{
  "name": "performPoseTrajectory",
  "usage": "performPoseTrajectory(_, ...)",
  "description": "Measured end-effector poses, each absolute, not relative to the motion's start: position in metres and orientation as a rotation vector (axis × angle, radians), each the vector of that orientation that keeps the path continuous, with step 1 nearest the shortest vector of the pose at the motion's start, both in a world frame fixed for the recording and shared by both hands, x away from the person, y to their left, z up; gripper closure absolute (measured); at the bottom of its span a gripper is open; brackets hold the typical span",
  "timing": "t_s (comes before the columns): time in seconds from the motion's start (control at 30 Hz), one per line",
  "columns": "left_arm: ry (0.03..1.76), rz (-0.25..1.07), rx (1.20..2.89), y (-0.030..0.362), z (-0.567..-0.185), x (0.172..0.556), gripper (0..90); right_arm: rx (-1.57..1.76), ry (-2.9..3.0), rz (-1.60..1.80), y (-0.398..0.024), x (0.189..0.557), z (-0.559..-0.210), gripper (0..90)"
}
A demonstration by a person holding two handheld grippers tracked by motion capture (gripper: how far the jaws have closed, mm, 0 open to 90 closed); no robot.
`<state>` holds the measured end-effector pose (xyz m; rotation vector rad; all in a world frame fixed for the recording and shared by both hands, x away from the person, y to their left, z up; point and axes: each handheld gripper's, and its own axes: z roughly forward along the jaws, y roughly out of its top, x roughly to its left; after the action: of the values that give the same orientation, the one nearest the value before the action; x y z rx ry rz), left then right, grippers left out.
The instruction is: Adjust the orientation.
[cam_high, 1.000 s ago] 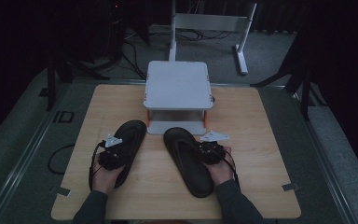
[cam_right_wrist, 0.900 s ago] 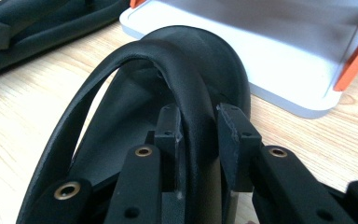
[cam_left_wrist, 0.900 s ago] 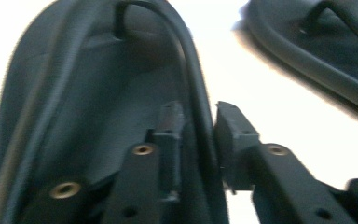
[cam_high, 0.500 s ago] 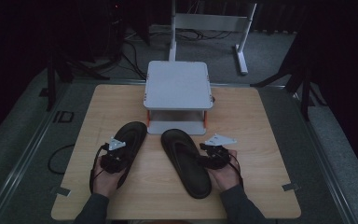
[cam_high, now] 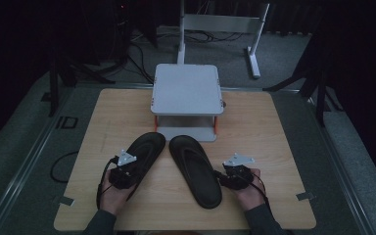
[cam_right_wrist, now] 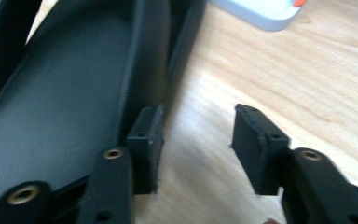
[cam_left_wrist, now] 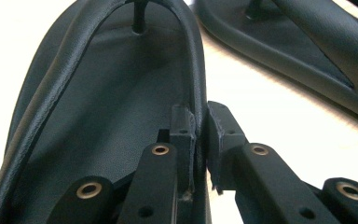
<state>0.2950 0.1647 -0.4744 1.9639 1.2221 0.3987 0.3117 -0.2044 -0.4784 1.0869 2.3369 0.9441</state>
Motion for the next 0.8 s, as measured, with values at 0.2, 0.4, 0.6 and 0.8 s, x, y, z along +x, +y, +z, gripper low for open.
performPoseTrajectory(0.2,1.197,0.393,1.981,0.158,-0.474,0.295,78.1,1.011,2.404,0.967,-0.192,0.302,-0.478,52.4)
performPoseTrajectory(0.4,1.166,0.370,2.001,0.153,-0.474,0.293,77.8,0.895,2.488,1.000,-0.175,0.289,-0.481,50.7)
performPoseTrajectory(0.6,1.136,0.347,2.014,0.150,-0.473,0.292,73.2,0.761,2.560,1.023,-0.148,0.277,-0.481,47.6)
performPoseTrajectory(0.8,1.116,0.337,1.932,0.159,-0.466,0.288,62.6,0.693,2.589,1.034,-0.124,0.274,-0.482,47.6)
